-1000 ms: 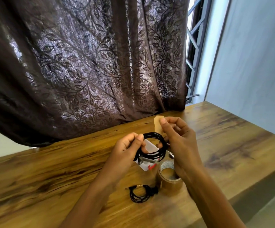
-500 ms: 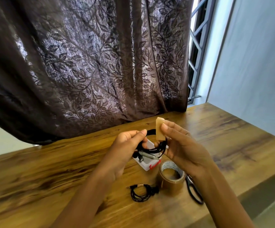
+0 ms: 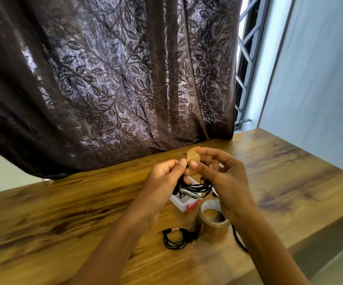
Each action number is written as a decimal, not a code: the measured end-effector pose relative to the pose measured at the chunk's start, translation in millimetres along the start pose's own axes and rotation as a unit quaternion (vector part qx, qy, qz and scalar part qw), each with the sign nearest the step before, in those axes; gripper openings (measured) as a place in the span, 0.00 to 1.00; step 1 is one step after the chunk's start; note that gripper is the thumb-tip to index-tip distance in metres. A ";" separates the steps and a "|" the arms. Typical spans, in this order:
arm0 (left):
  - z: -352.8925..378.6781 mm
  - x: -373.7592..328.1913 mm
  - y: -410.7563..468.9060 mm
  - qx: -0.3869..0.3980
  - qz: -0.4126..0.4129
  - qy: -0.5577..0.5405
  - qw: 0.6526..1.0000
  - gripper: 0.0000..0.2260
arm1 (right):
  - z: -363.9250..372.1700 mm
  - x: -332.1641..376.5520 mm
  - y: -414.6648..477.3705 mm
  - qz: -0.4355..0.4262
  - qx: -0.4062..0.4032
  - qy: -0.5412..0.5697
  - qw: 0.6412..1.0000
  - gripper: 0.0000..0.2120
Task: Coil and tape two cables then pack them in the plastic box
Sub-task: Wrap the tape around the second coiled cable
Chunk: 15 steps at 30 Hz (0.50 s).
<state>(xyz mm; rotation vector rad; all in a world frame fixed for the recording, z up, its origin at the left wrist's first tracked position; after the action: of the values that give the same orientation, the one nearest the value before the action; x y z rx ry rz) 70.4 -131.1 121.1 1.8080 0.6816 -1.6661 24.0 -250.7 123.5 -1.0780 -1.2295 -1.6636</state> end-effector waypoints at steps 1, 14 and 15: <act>0.4 0.5 -0.1 0.001 0.000 -0.001 1.000 0.13 | 0.0 1.5 -1.1 -0.011 -0.012 -0.017 1.000 0.17; -3.0 -2.8 -6.0 -0.044 0.014 0.089 0.995 0.10 | -2.3 -3.8 -8.3 0.002 -0.068 -0.162 0.984 0.14; -3.4 -2.4 -6.0 -0.044 0.013 0.088 0.995 0.10 | -2.7 -4.7 -9.3 0.003 -0.077 -0.175 0.982 0.16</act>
<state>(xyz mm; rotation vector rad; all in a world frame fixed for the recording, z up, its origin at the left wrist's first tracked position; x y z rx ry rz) 68.3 -124.4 123.2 1.9068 0.7904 -1.4482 16.5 -250.8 115.8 -1.5183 -1.3262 -1.6310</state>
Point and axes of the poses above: each hand's wrist, its own y-axis towards the middle knuckle, its own z-axis out of the palm, x = y × z, the point moved 6 cm from there along y, towards the middle knuckle, and after that the axes turned 13 degrees about x, right-handed, at the moved point
